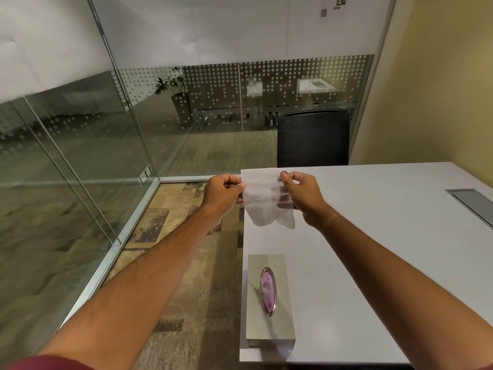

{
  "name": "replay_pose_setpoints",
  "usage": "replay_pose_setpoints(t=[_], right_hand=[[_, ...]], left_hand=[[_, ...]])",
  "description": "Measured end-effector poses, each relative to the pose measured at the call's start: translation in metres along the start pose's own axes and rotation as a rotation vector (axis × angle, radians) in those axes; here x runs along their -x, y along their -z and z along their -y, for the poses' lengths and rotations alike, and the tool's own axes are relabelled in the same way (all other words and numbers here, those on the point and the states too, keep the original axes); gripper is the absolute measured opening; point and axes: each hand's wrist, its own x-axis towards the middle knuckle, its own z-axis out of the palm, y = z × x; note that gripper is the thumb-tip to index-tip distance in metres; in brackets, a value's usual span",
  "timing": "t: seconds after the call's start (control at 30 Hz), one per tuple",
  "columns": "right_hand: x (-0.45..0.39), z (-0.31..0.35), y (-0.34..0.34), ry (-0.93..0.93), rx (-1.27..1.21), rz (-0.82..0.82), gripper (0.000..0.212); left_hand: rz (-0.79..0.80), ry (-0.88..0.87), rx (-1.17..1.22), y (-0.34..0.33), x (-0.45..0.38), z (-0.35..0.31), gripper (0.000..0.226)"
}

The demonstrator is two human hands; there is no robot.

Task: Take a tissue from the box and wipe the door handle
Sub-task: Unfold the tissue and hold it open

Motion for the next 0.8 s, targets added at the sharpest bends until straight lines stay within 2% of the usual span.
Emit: replay_pose_setpoints(t=[0.2,0.4,0.53,0.63,0.73,0.8], right_hand=[[0.003,0.002,-0.005,0.040,-0.020,0.113,0.022],[0.009,-0.005,-0.024,0.194,0.183,0.161,0.022],[0.013,-0.005,-0.033,0.292,0.271,0.198,0.033],[0.016,-0.007,-0.035,0.376,0.311,0.206,0.043],[0.021,-0.010,-0.042,0.461,0.349,0.153,0.033],[0.025,-0.011,-0.048,0.503,0.389,0.101,0.030]], left_hand=[[-0.009,0.015,0.003,-0.002,0.006,-0.001,0.005],[-0.011,0.033,0.036,-0.011,0.016,-0.006,0.002],[-0.001,0.033,0.060,-0.011,0.023,-0.013,0.007],[-0.010,0.023,0.082,-0.008,0.028,-0.017,0.006],[-0.026,0.001,0.063,-0.002,0.035,-0.018,0.007],[-0.082,-0.059,-0.069,0.006,0.042,-0.016,0.009]])
